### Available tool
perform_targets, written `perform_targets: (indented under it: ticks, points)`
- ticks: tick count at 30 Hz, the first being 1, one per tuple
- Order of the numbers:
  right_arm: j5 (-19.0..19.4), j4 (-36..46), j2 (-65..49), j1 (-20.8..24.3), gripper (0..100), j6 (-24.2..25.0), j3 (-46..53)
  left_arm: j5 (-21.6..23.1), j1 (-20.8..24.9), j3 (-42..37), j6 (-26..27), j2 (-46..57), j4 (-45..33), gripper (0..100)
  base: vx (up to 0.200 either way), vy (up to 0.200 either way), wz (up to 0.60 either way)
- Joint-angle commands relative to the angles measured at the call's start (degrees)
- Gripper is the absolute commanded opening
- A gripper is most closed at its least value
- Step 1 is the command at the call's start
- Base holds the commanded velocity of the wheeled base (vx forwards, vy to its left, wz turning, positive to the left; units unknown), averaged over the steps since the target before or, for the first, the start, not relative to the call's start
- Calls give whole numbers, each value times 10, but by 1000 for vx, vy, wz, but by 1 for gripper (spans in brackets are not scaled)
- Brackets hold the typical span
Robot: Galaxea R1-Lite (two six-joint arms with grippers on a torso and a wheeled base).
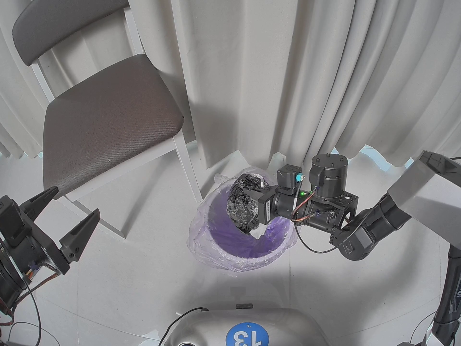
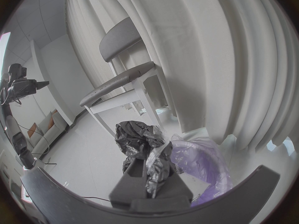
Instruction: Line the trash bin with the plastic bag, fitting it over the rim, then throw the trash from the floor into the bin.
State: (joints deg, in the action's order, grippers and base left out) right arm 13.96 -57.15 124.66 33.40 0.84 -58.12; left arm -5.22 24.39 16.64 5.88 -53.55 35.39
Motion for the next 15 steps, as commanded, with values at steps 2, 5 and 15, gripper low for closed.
perform_targets:
  ticks: [2,5,15]
  points:
    - [0,-1,-3,3,0,0,0,0,0,1,0,4,0,100,0,0,0]
    - [0,-1,-2,3,0,-1,-1,0,0,1,2,11,0,100,0,0,0]
    - [5,-2,16,0,100,2,-4,1,4,-1,9,13,-1,100,0,0,0]
